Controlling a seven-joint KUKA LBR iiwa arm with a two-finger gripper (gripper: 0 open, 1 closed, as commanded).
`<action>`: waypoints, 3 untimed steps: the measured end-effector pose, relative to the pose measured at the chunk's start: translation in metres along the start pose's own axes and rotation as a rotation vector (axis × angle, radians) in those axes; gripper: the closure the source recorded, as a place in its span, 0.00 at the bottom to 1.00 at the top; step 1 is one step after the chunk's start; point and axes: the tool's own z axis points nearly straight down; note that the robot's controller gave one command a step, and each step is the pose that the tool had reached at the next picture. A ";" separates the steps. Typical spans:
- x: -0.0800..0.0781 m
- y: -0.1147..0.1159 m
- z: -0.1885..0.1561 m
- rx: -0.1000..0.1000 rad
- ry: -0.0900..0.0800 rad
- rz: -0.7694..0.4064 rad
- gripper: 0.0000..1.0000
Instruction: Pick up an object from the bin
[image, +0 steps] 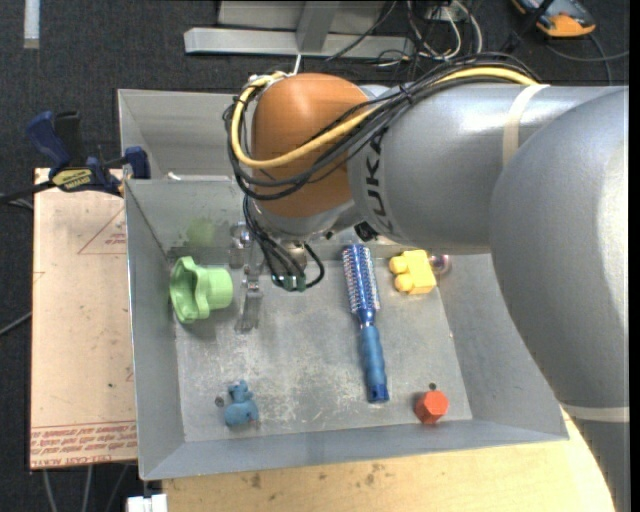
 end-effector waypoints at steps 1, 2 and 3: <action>0.009 0.056 0.082 -0.005 -0.014 0.045 0.00; -0.012 -0.009 0.115 0.002 -0.007 0.070 0.00; -0.009 0.038 0.113 -0.004 -0.009 0.457 0.00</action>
Offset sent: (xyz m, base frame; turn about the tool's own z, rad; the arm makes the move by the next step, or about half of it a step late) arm -0.0110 0.0526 -0.0829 0.0486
